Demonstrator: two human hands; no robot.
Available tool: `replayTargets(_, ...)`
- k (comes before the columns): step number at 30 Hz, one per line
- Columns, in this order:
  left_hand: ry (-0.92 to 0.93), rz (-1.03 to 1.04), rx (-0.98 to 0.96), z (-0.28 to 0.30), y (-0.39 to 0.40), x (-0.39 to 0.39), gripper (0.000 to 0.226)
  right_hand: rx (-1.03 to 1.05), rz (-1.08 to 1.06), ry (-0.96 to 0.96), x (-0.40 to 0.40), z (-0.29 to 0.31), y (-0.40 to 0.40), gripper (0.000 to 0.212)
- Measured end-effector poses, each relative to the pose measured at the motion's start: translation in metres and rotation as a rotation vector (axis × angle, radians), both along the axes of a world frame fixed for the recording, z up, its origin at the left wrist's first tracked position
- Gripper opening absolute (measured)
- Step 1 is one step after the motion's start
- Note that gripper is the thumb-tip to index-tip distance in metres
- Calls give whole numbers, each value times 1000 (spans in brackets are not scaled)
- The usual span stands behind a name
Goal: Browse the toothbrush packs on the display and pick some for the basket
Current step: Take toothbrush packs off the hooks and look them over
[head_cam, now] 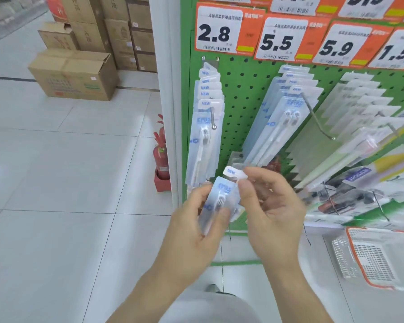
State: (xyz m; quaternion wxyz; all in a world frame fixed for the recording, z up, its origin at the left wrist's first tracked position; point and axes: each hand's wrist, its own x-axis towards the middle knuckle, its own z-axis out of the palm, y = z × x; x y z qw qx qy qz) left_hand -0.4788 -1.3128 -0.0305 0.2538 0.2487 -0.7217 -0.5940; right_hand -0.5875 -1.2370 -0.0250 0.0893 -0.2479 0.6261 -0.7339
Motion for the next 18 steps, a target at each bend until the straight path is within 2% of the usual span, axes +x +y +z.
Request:
replayTargets(5, -20, 23, 232, -12, -7, 3, 22, 160, 133, -105, -9, -18, 3, 26)
replayTargets(9, -9, 36, 374, -19, -10, 6, 21, 270, 258, -96, -15, -26, 7, 43)
replayTargets(13, -78, -48, 411, -28, -17, 10, 27, 266, 214, -83, -18, -27, 8, 44)
replayTargets(18, -110, -61, 443, -34, -22, 14, 20, 271, 213, -103, -20, -31, 8, 44)
